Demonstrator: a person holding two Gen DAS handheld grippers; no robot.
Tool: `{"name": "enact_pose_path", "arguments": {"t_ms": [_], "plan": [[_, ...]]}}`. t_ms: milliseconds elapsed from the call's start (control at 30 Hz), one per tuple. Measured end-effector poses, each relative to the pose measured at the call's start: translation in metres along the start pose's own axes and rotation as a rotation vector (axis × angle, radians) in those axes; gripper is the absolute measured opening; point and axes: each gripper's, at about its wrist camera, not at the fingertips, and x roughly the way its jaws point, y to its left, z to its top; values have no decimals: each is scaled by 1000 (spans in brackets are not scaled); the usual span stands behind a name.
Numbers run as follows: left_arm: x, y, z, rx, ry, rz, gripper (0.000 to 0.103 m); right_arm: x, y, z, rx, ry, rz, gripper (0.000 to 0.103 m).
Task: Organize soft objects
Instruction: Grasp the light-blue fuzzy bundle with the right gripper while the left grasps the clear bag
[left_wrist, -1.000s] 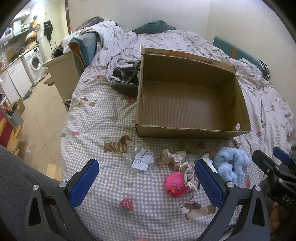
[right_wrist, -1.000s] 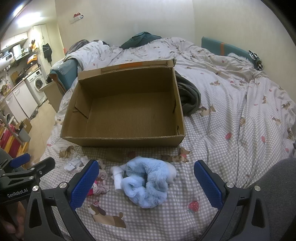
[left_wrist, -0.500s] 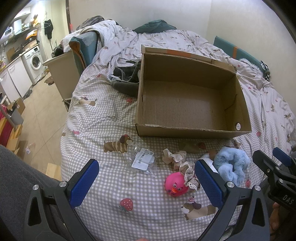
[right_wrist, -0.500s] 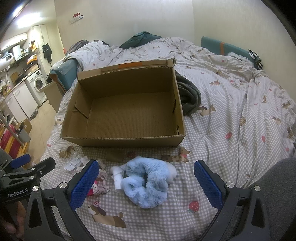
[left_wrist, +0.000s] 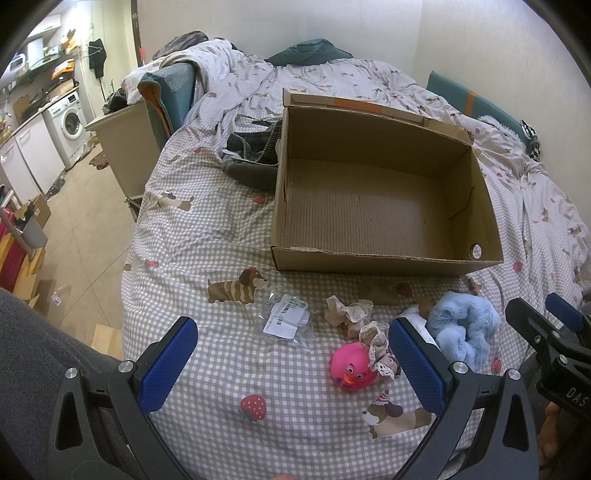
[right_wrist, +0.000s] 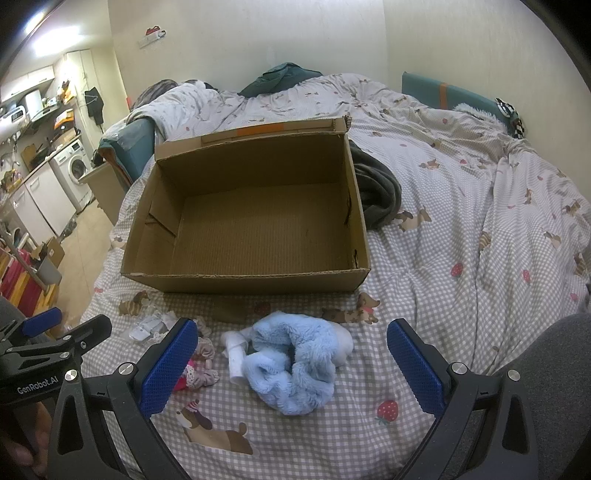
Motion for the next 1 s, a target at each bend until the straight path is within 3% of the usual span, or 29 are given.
{"name": "enact_pose_path", "arguments": {"t_ms": [233,333,633,700,833,900,1000], "plan": [[-2,5,0,-17,1,3,103,-1,-4,2,22,2,11,103],[-3,14,5,-40,16,22,103,2,-12,11,58,41,63,103],[20,64,42,-185,178,71,103,18,-33,33,66,155,89,103],[35,72,50,-216,244,40,100,25,-36,37,61,181,80,103],[67,75,57,-260,359,-32,80,41,-42,38,61,250,85,103],[87,67,56,-233,422,-42,79,49,-45,36,85,289,105,103],[114,48,44,-164,510,-48,69,62,-49,30,114,337,118,103]]}}
